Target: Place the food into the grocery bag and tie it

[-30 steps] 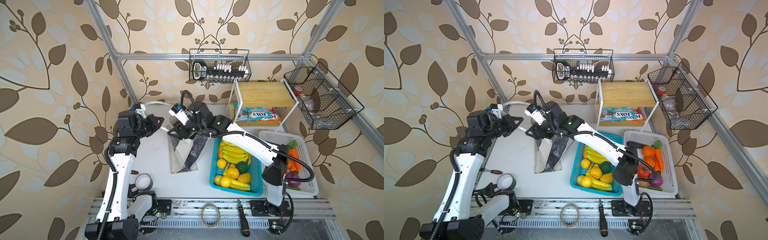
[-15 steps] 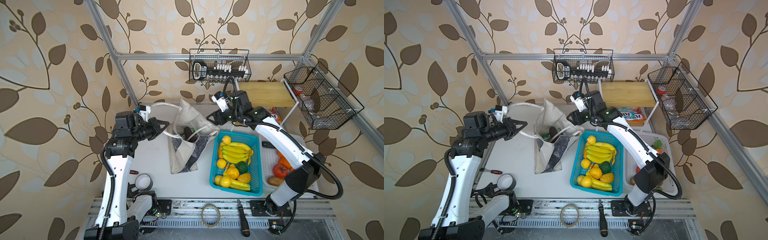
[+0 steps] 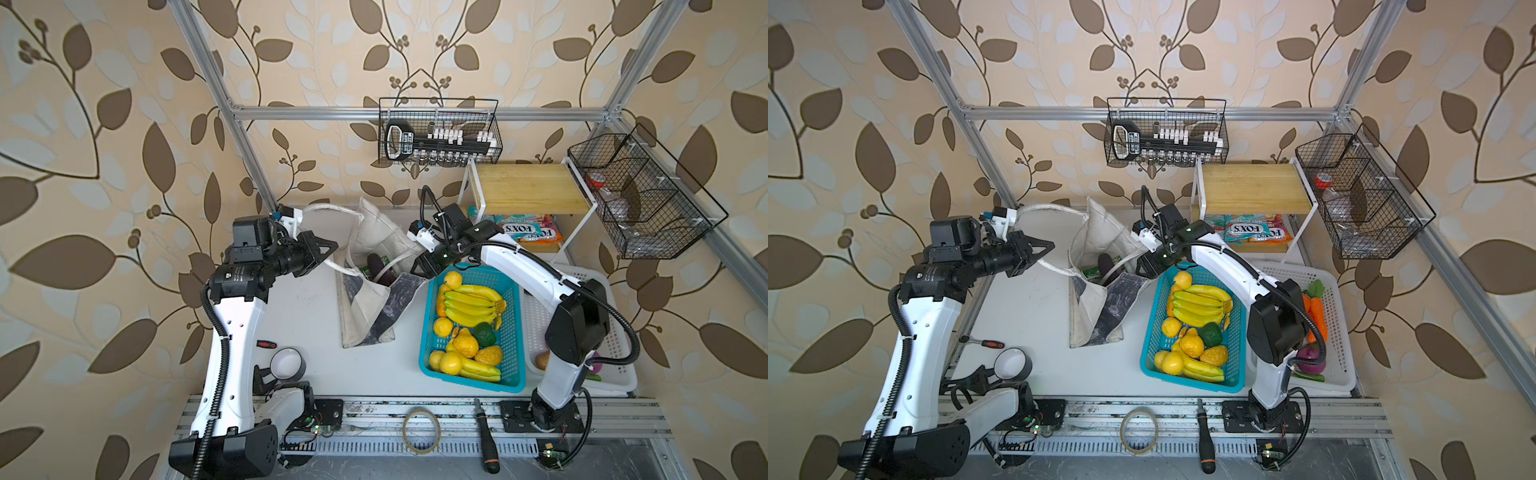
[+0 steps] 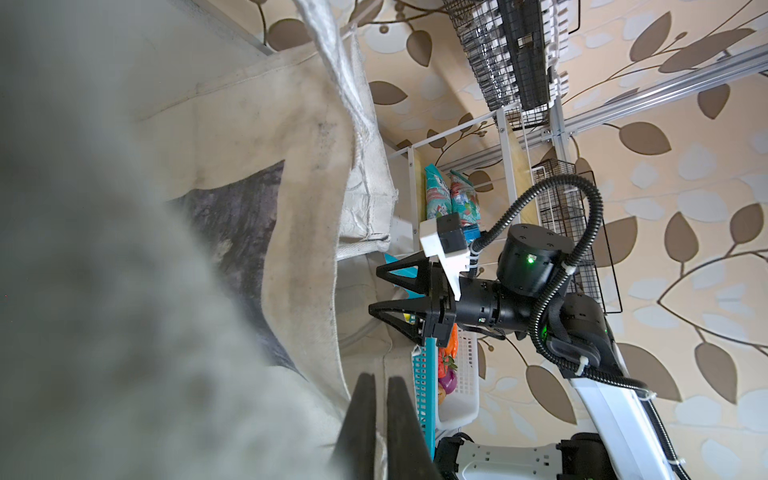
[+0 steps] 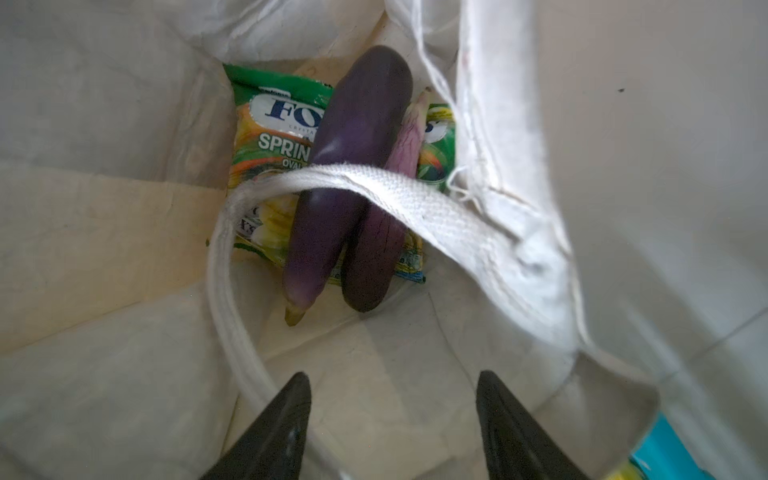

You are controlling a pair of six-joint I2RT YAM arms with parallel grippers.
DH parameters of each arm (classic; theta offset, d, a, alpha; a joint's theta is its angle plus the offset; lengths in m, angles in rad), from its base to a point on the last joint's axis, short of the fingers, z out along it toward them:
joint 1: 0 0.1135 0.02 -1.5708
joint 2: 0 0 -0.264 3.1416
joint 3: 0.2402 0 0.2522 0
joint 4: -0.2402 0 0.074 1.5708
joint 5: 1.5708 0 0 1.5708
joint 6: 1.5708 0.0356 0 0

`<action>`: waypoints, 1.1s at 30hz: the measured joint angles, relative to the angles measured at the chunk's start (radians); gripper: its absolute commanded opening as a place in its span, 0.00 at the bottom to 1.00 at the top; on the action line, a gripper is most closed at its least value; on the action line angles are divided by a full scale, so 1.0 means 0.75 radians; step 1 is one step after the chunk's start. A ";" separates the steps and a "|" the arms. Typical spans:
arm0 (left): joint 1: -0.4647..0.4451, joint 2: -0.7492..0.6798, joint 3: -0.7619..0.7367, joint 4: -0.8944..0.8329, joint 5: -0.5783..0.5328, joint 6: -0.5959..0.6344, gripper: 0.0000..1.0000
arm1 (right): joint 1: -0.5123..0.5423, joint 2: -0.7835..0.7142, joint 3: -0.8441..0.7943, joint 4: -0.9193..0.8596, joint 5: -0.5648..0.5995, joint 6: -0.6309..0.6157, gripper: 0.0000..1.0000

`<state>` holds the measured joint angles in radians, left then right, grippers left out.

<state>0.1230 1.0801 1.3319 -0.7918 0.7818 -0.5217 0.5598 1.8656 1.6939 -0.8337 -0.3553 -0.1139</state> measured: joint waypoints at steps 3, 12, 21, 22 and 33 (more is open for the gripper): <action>0.000 0.000 0.000 -0.010 -0.017 0.002 0.00 | 0.026 0.114 0.093 -0.071 -0.009 -0.047 0.26; 0.000 0.013 0.018 0.025 -0.020 -0.008 0.00 | -0.009 0.098 0.143 -0.017 -0.136 0.019 0.00; 0.000 0.015 0.021 0.131 -0.009 -0.042 0.00 | -0.012 -0.175 0.145 0.373 -0.284 0.201 0.00; 0.000 0.015 0.021 0.137 -0.009 -0.041 0.00 | -0.013 -0.180 0.149 0.384 -0.291 0.205 0.00; 0.020 0.042 0.010 0.331 0.171 -0.176 0.00 | 0.005 0.136 0.261 -0.078 -0.178 -0.021 0.67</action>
<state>0.1383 1.1114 1.3392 -0.5438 0.9100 -0.6537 0.5632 1.9675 1.8896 -0.8925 -0.4885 -0.1299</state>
